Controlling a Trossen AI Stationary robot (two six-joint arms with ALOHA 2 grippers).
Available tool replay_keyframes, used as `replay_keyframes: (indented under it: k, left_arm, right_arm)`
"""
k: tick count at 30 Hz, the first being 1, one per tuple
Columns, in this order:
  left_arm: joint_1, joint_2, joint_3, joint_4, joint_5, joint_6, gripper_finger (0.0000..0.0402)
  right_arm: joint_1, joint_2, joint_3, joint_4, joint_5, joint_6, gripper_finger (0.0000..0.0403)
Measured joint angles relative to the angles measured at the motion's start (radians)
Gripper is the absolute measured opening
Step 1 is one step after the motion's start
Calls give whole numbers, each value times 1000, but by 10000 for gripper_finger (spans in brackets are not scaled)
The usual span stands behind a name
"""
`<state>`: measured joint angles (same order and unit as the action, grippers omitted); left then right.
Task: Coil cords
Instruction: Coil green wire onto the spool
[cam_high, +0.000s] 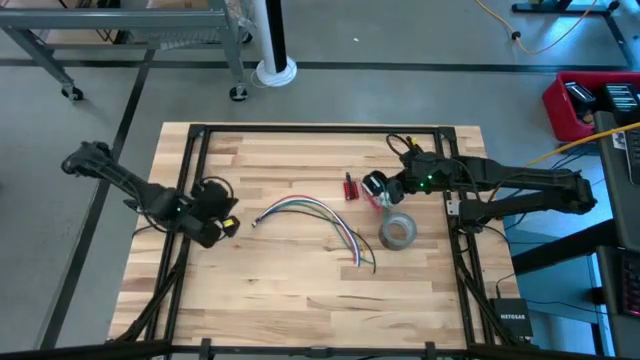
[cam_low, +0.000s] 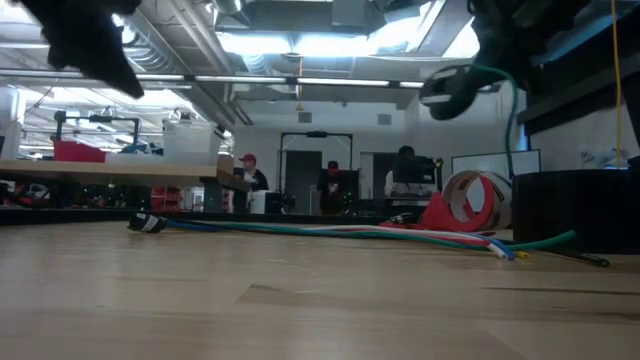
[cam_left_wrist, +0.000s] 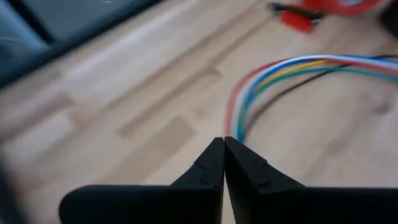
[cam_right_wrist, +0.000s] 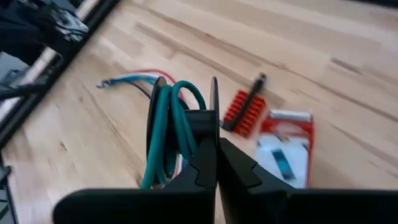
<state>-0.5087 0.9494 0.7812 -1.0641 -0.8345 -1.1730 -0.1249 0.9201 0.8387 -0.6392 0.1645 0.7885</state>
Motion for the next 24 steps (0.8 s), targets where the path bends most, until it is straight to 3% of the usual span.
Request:
replay_keyframes:
  k: [5,11,13,17,20,24]
  left_arm:
    - [-36,-95,-231,404,-8,80,4]
    - [-32,-82,-437,1022,-21,305,4]
    - [-16,-62,-482,1235,-22,387,4]
    - [47,24,-522,1564,-19,511,4]
    - [116,120,-522,1731,88,549,4]
    - [189,283,-512,1968,235,555,4]
  right_arm:
    - [0,-28,-24,-63,-53,51,4]
    - [0,-107,-167,-14,-172,183,4]
    - [0,-147,-234,71,-215,216,4]
    - [0,-201,-377,426,-280,235,4]
    - [0,-189,-462,685,-281,240,4]
    - [0,-122,-513,842,-248,263,4]
